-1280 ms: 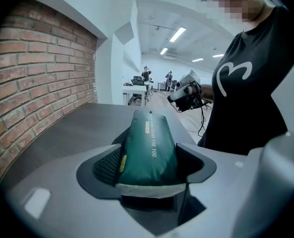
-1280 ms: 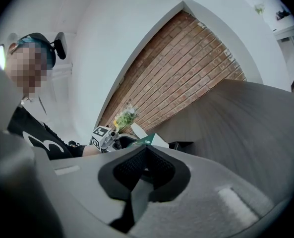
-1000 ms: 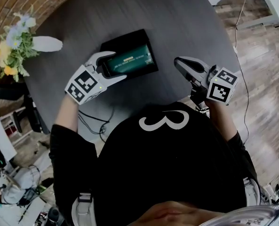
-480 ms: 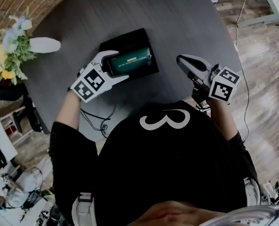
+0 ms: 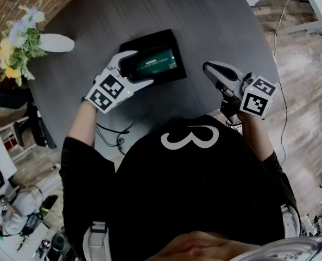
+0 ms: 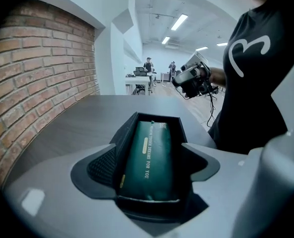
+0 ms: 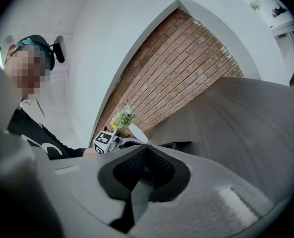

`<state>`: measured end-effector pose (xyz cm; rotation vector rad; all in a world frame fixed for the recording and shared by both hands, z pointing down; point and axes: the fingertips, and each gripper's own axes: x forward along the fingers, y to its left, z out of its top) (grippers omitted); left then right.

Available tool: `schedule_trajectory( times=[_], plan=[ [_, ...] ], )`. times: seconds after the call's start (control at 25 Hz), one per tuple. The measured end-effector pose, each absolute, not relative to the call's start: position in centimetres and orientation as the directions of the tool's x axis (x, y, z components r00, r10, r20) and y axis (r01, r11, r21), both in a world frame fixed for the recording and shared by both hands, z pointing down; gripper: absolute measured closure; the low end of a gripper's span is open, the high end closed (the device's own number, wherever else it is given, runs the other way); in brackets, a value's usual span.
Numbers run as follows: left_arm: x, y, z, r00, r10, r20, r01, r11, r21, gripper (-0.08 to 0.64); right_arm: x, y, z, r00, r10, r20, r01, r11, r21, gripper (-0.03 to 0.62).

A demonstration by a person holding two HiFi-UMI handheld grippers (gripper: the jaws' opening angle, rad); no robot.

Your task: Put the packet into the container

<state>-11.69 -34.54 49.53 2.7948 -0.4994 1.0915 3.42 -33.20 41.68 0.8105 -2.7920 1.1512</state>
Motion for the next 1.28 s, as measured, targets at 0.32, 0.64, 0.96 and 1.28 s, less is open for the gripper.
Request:
schedule_trajectory(
  times=[0.32,0.64,0.96,1.28],
  plan=[
    [-13.4,-33.7,45.0,0.677,-0.446,0.586,-0.557,-0.831,0.011,0.260,2.2,-30.8,39.5,-0.874,-0.459,0.161,-0.453,0.650,-0.610,0.591],
    [-12.2,-28.2,37.1,0.748,-0.578,0.326,-0.663,-0.663,0.346,0.454,0.7,-26.9,36.2,-0.881,-0.456,0.124,-0.450,0.729,-0.515,0.591],
    [-10.7,-22.3,34.4,0.759,-0.613,0.219,-0.637,-0.629,0.445,0.549,-1.6,-22.4,34.1,-0.915,-0.396,0.072,-0.374,0.771,-0.515,0.591],
    [-11.0,-18.7,34.3,0.729,-0.658,0.191,-0.662,-0.605,0.442,0.549,-3.3,-18.5,34.5,-0.929,-0.362,0.082,-0.352,0.790,-0.501,0.591]
  ],
)
